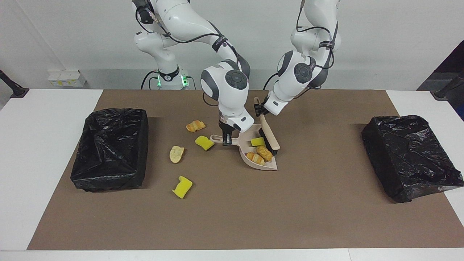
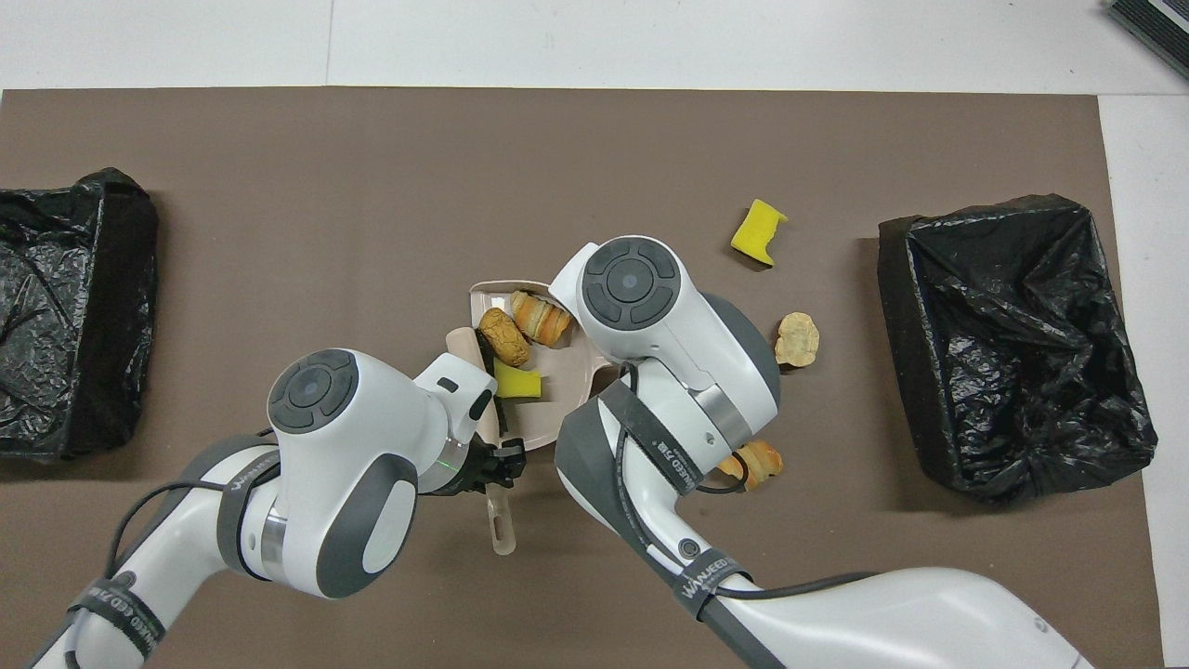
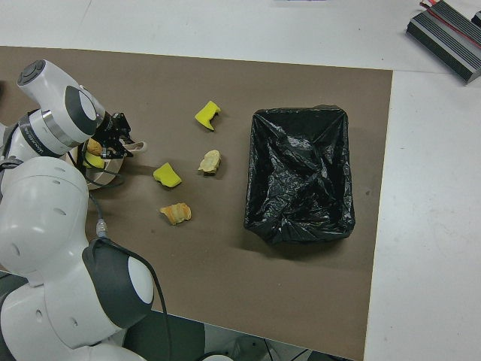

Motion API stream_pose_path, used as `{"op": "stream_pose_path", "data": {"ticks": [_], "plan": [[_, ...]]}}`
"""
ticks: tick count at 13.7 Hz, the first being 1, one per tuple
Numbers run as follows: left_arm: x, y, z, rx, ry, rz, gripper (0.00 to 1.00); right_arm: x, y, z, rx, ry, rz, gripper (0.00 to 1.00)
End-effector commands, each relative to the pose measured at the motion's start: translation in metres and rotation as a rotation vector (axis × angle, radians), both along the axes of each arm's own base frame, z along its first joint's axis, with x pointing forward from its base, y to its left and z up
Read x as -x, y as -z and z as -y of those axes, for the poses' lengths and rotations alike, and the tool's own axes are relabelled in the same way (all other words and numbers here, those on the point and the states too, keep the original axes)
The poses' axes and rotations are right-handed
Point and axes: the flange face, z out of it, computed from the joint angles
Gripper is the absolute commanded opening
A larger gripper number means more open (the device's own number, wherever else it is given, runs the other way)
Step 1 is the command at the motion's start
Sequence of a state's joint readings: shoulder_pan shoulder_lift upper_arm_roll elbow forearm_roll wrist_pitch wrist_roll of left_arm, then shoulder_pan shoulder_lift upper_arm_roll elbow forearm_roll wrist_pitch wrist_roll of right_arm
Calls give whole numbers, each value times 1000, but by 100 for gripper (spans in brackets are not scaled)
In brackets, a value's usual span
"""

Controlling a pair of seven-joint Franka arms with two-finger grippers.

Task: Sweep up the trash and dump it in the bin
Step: 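Carry the loaded dustpan to the black bag with the right gripper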

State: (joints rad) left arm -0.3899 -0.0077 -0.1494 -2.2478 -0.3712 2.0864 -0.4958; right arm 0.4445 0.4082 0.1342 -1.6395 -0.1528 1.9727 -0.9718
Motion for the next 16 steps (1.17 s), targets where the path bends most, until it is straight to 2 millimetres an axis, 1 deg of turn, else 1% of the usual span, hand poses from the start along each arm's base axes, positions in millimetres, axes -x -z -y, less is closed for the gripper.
{"op": "stream_pose_path", "data": {"ticks": [1, 2, 3, 5, 6, 7, 9, 10, 12, 14, 15, 16], "plan": [[-19, -37, -33, -75, 14, -1, 0, -4, -14, 20, -45, -19, -6, 0], [-24, -48, -38, -98, 28, 2, 0, -3, -20, 29, -47, -26, -5, 0], [-33, -60, -53, -115, 11, 14, 0, 0, -26, 37, -54, -23, -3, 0], [-42, -75, -77, -129, -7, 25, 0, 0, -41, 61, -75, -34, 0, 0], [-46, -77, -86, -134, -23, 27, 0, -2, -45, 73, -95, -53, -9, 0], [-47, -76, -90, -143, -20, 33, 0, -5, -52, 90, -111, -56, -8, 0], [-47, -76, -108, -146, -25, 34, 0, -5, -80, 132, -130, -58, -9, 0], [-47, -75, -109, -147, -26, 38, 0, -5, -94, 158, -134, -64, -19, 0], [-42, -69, -106, -150, -11, 20, 0, -4, -122, 221, -138, -57, -25, 0], [-25, -57, -84, -164, 27, 2, 0, 0, -144, 277, -134, -43, -27, 0], [-10, -54, -70, -164, 60, -1, 0, 0, -148, 304, -134, -34, -23, 0], [7, -44, -59, -165, 74, -13, 0, 1, -153, 333, -136, -28, -15, 0]]}}
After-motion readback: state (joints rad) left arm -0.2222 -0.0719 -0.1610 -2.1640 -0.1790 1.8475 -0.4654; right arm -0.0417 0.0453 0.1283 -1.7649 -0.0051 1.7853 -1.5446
